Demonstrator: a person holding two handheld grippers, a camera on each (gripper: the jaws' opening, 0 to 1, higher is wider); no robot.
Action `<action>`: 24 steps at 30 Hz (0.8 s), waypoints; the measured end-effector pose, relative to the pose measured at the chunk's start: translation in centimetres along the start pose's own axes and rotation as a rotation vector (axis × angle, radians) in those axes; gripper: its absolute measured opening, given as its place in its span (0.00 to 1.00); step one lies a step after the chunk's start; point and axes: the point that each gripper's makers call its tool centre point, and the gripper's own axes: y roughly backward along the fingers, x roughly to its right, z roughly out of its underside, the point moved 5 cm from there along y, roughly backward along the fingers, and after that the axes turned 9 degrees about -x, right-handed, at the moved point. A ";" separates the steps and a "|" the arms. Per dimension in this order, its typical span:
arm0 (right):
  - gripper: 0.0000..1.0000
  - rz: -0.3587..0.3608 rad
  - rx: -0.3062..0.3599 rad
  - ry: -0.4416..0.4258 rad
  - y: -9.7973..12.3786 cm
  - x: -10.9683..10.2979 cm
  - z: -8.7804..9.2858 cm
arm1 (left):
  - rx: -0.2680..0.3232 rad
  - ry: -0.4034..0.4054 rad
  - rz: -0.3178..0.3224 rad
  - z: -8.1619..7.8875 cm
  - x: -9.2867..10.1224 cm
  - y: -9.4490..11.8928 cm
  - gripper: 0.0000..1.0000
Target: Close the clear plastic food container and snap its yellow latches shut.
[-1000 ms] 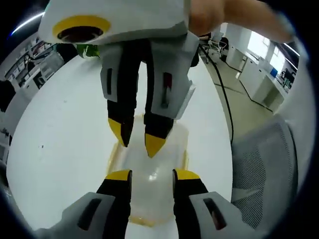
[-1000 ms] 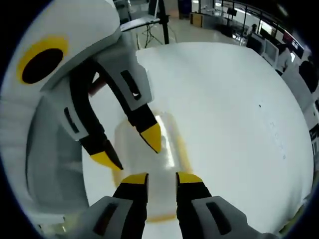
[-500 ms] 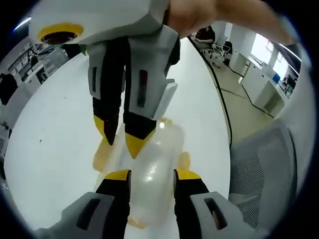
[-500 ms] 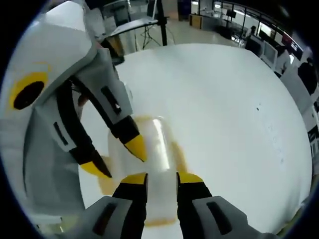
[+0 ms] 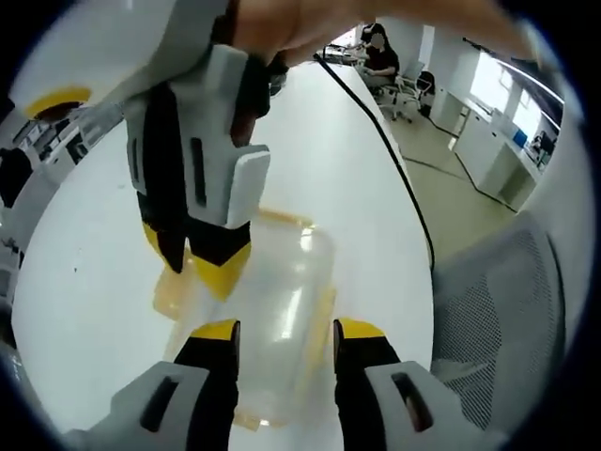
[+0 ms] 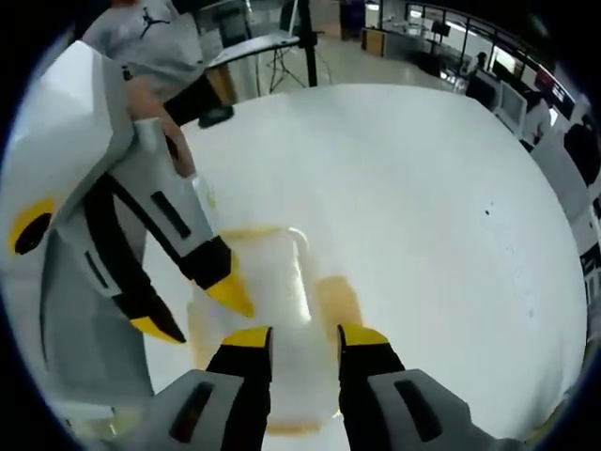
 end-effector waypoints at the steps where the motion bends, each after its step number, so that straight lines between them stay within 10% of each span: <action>1: 0.27 -0.009 0.009 -0.005 0.0 0.0 -0.2 | 0.010 -0.001 -0.004 -0.1 0.0 0.0 0.41; 24: 0.28 -0.108 -0.047 0.034 -1.2 0.3 -0.1 | -0.001 -0.115 -0.146 0.2 0.6 -0.7 0.41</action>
